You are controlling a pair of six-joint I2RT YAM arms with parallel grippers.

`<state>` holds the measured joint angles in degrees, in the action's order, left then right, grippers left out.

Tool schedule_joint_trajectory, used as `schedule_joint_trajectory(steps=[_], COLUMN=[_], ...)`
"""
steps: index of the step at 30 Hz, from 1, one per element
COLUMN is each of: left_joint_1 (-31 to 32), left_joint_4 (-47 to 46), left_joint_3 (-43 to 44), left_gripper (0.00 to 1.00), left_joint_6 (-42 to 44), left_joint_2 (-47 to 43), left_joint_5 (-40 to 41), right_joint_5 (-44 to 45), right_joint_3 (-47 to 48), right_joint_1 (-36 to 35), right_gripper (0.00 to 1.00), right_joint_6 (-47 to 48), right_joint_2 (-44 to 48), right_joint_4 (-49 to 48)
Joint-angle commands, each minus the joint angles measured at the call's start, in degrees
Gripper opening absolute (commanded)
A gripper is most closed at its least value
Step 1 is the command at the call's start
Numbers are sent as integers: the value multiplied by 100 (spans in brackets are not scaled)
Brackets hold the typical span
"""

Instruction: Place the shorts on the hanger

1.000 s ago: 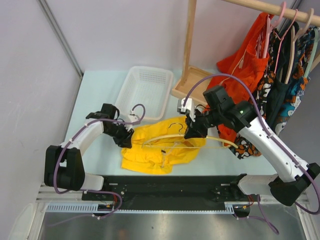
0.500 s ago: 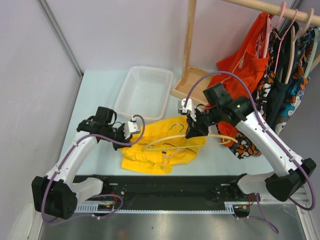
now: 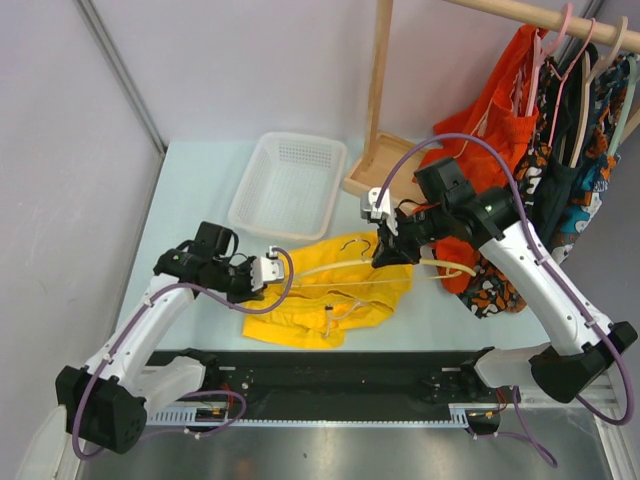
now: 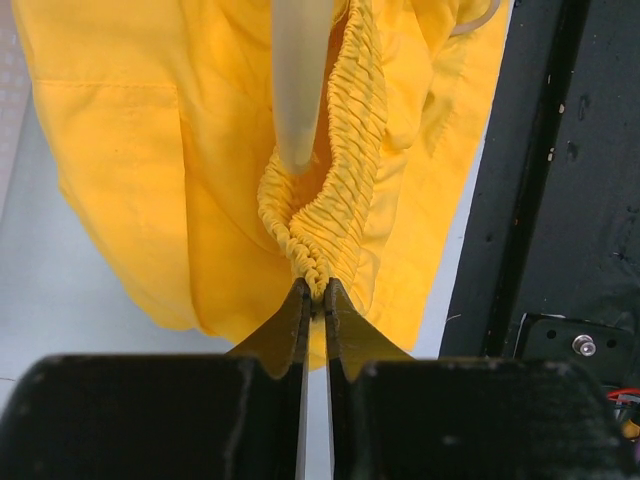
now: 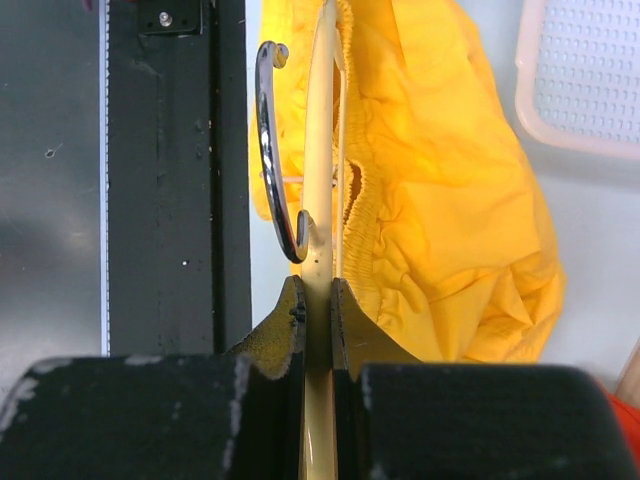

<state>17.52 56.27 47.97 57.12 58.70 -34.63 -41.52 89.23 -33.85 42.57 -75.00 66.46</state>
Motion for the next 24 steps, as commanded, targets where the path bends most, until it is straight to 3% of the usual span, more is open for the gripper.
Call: schedule_joint_trajectory(steps=[1, 16, 24], left_joint_1=[85, 296, 463], left_joint_4=[-28, 112, 121], left_joint_3=[20, 222, 108], left_gripper=[7, 7, 6], left_joint_6=[247, 246, 308], left_joint_2=[-201, -429, -605], left_joint_5=[-35, -44, 149], right_joint_5=[-234, -137, -427], right_joint_3=[147, -160, -11], right_joint_1=[27, -105, 220], right_gripper=[0, 0, 0], right_joint_6=[173, 121, -205], right_joint_2=[-41, -348, -304], right_joint_4=[113, -80, -221])
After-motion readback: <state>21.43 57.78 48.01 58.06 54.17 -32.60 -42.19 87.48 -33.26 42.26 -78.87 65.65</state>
